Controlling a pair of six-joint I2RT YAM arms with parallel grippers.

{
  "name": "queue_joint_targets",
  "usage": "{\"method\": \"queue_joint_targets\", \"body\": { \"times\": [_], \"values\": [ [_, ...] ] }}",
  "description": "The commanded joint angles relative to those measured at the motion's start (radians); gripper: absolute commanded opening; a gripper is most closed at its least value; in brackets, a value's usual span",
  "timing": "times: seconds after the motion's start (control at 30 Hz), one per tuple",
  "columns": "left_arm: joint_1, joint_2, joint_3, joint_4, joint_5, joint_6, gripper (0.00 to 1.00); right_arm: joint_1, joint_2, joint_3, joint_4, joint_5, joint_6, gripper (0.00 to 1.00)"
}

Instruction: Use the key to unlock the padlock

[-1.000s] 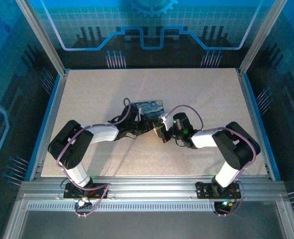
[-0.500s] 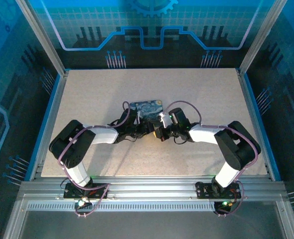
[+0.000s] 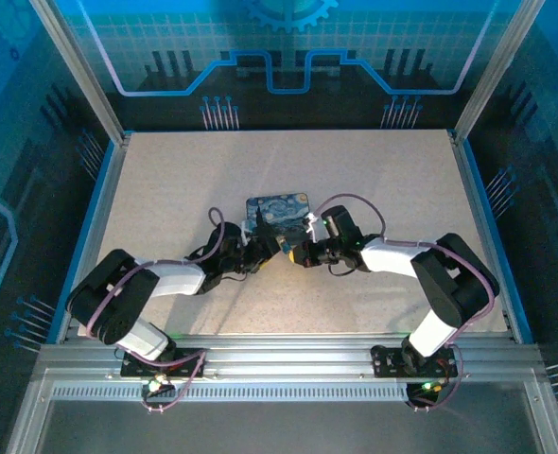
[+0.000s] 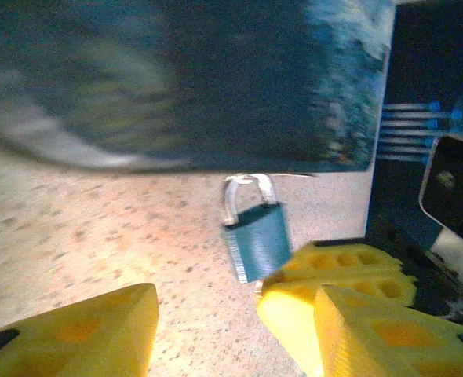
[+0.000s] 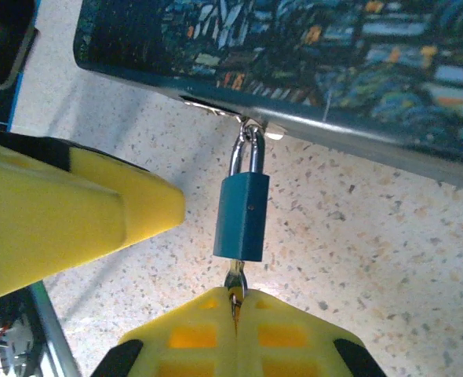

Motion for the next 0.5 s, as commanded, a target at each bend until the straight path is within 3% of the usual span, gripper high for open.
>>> {"method": "queue_joint_targets", "body": {
  "times": [0.0, 0.47],
  "values": [
    [0.006, -0.013, -0.023, 0.077, -0.064, -0.112, 0.55, 0.022, -0.026, -0.023, 0.073, -0.038, 0.137, 0.00],
    [-0.019, 0.132, -0.023, 0.319, -0.033, -0.281, 0.53, 0.034, -0.001, -0.015, 0.114, -0.047, 0.217, 0.00]
  ]
}}
